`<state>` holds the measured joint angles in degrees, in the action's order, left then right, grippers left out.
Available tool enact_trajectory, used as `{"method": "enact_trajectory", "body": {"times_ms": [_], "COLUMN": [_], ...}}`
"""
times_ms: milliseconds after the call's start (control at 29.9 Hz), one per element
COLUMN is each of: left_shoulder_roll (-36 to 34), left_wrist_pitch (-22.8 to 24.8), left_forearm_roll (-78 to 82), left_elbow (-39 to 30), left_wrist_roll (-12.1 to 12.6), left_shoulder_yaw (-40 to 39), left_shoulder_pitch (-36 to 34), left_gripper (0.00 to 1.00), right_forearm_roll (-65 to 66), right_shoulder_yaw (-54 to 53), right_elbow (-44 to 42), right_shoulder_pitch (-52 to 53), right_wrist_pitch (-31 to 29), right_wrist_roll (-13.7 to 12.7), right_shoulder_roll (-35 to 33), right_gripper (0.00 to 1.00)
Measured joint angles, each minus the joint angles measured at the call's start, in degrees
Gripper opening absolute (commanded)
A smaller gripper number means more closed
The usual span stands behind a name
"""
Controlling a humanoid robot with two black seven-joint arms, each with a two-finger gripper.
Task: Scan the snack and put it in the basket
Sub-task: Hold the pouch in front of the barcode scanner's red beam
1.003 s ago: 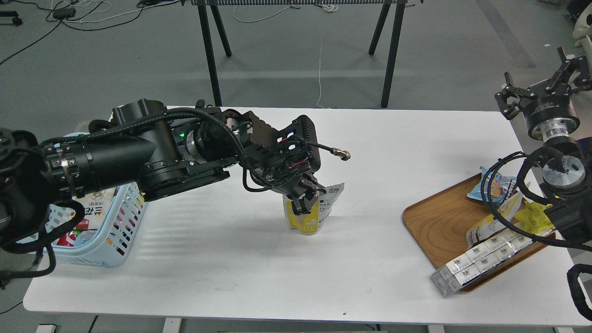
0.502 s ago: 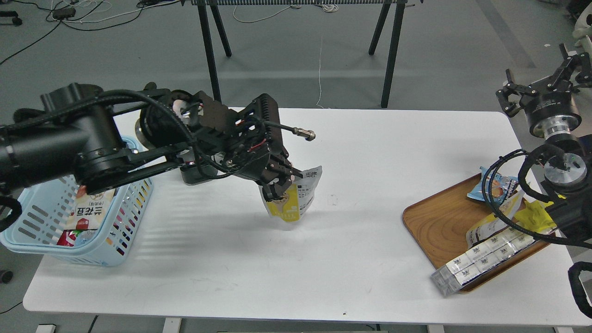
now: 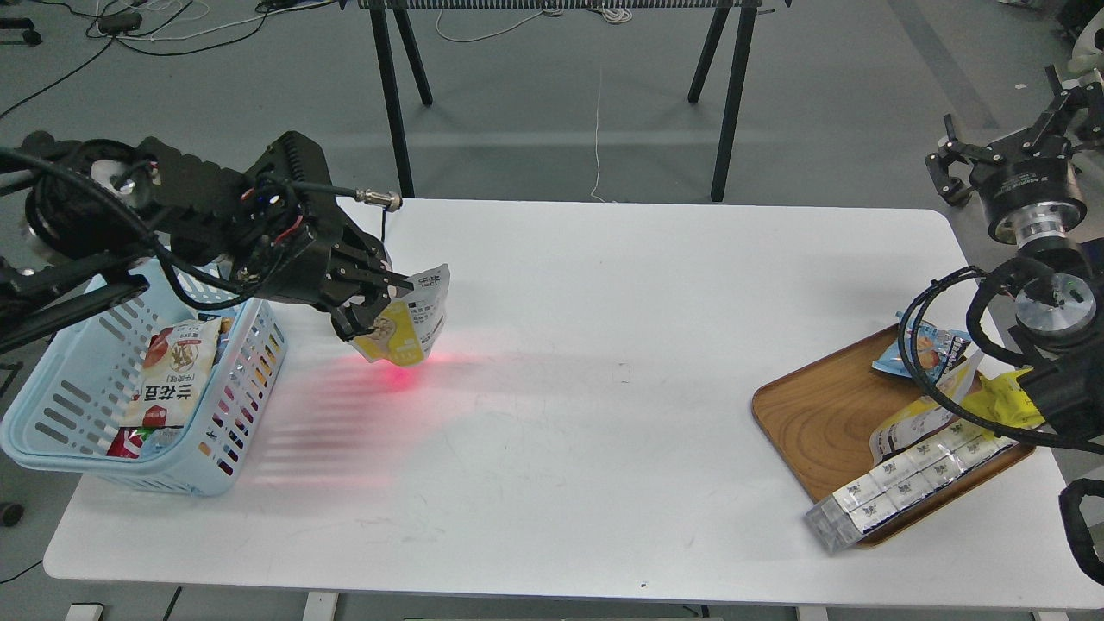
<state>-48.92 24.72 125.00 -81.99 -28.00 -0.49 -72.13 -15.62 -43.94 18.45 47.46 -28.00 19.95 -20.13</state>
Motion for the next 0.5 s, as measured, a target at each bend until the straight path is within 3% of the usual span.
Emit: {"method": "enact_trajectory", "body": {"times_ms": [502], "left_shoulder_roll": [-0.5], "left_wrist_pitch": [-0.1], "left_forearm_roll": [0.0], "left_elbow": [0.2], "left_wrist_roll": [0.0], "left_shoulder_yaw": [0.0], "left_shoulder_pitch": [0.0], "left_gripper": [0.0], "right_forearm_roll": [0.0], "right_shoulder_yaw": [0.2], "right_elbow": [-0.1], "right_shoulder_pitch": [1.7], "right_wrist_pitch": [0.0], "right_wrist_roll": [0.0], "right_shoulder_roll": [-1.1], "right_gripper": [1.0]}}
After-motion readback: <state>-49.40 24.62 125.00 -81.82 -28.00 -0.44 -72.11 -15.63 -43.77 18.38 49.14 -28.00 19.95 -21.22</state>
